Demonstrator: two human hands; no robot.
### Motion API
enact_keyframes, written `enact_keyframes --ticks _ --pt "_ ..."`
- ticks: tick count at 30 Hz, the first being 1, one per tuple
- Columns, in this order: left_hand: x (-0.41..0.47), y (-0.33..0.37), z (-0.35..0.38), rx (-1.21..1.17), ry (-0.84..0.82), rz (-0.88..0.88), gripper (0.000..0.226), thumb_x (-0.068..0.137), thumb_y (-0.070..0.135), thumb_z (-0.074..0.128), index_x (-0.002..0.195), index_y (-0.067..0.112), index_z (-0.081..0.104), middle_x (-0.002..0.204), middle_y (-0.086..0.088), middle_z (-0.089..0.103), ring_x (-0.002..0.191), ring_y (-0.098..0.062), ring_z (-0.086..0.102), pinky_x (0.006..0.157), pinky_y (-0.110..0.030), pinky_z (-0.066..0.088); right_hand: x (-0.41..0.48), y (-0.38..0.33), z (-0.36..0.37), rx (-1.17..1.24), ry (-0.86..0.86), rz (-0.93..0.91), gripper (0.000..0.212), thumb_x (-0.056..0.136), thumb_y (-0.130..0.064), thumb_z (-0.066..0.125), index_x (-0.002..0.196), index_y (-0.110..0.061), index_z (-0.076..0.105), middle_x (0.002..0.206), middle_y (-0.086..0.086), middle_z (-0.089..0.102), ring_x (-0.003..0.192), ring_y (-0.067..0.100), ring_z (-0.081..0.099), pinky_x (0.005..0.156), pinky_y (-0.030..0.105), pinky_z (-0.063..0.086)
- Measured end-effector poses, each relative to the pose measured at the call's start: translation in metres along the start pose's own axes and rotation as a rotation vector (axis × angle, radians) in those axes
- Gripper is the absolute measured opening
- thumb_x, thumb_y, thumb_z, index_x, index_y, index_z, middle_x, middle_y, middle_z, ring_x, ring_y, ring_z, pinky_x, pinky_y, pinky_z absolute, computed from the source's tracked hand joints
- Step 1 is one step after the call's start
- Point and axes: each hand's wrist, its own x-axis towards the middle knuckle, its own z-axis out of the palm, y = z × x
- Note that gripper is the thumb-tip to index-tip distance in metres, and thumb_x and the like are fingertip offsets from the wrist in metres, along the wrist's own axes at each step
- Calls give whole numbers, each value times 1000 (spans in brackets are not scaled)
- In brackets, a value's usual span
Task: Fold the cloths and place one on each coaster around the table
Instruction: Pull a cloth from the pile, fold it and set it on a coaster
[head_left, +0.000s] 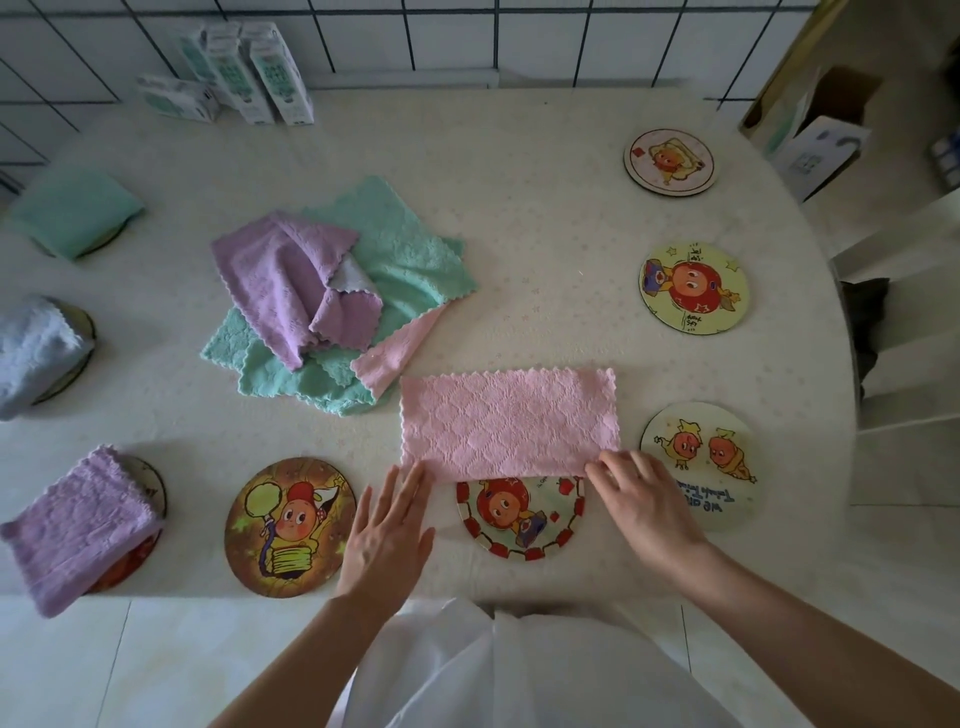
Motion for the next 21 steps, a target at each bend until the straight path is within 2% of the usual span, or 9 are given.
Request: enact_keyframes --ticks 4,8,13,18,21 --pt "2 4 -3 13 13 -7 77 87 32 59 150 15 20 158 -2 19 144 -28 18 113 -48 21 17 -13 -5 -64 -18 70 58 40 1 84 91 -7 57 86 10 57 81 30 54 74 41 52" --pt "1 6 -2 3 37 3 78 84 29 63 149 12 23 156 -6 24 141 -29 25 111 -48 29 26 -17 -8 -86 -36 107 50 42 3 82 84 -8 57 78 9 55 77 31 52 72 43 51" --pt "6 6 -3 51 37 8 77 82 29 69 146 8 31 151 -9 32 138 -26 32 110 -45 29 30 -10 -16 -22 38 73 29 60 -1 79 80 -5 59 72 7 57 71 29 52 70 43 52" --pt "17 5 -12 91 26 -41 73 90 32 56 149 8 20 156 -6 14 144 -27 11 115 -45 13 11 -4 -19 41 198 -9 25 68 10 59 84 -9 55 76 3 52 70 23 46 71 37 45" --pt "21 17 -18 77 13 -41 74 93 38 48 151 12 10 158 -4 2 145 -26 -4 116 -47 1 -8 -14 -22 104 225 -64 25 69 8 60 86 -11 59 80 1 55 73 22 51 73 38 48"
